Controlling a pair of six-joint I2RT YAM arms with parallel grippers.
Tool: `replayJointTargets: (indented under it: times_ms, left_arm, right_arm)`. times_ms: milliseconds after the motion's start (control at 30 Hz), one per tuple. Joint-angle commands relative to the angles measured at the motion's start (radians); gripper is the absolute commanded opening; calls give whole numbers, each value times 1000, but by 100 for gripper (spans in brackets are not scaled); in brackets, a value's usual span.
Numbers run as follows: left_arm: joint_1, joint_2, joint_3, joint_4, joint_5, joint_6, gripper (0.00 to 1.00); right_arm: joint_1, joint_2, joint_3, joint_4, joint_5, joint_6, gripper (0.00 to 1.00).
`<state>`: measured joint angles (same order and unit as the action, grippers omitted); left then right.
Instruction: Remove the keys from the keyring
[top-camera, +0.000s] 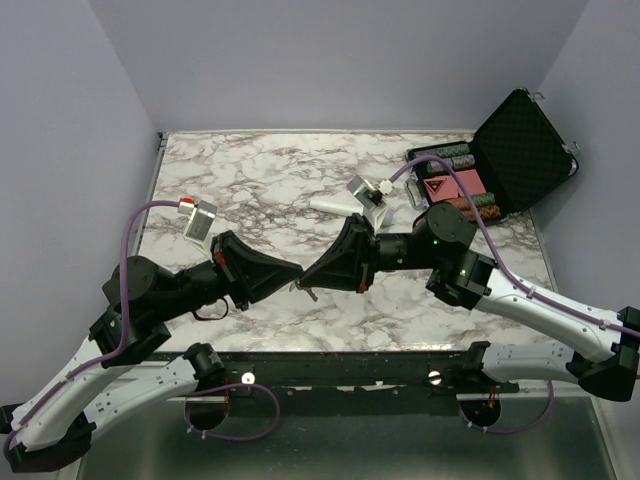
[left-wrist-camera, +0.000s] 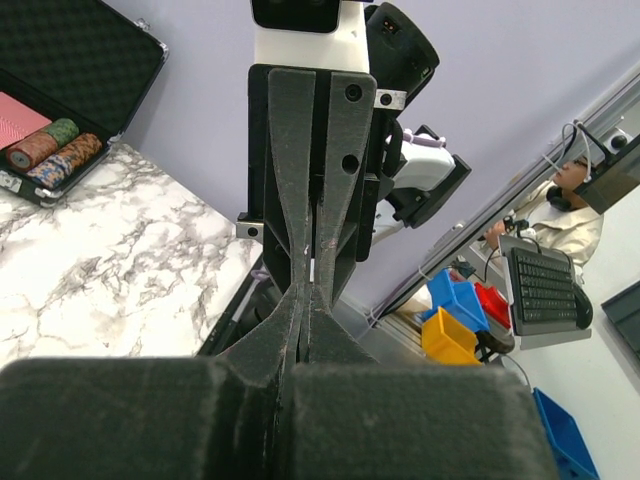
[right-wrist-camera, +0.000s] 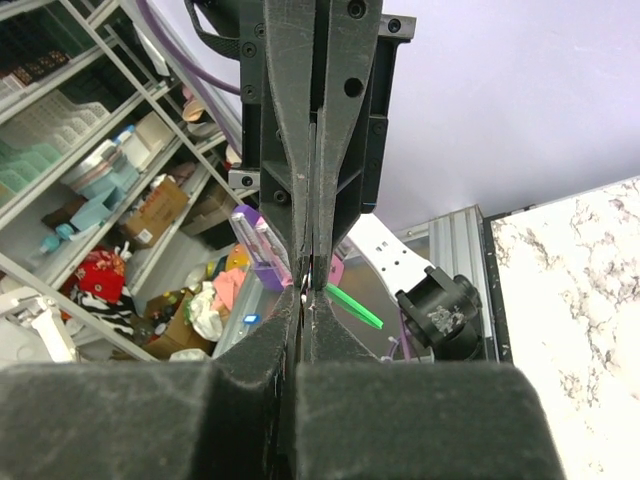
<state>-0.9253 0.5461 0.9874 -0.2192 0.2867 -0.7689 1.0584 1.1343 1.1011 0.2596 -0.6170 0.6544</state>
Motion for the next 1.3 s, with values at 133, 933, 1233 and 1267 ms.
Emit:
replayJointTargets:
  times_ms: [133, 933, 1233, 1267]
  left_arm:
    - [-12, 5, 83, -103, -27, 54, 0]
    - [-14, 41, 246, -359, 72, 252, 54]
    - [-14, 129, 335, -423, 241, 304, 56]
    - [-14, 141, 344, -439, 246, 310, 54]
  right_arm:
    - [3, -8, -1, -14, 33, -24, 1]
    - [2, 24, 143, -269, -208, -128, 1]
    - [2, 71, 255, -461, -331, -202, 1]
    - [2, 76, 259, -464, -342, -199, 1]
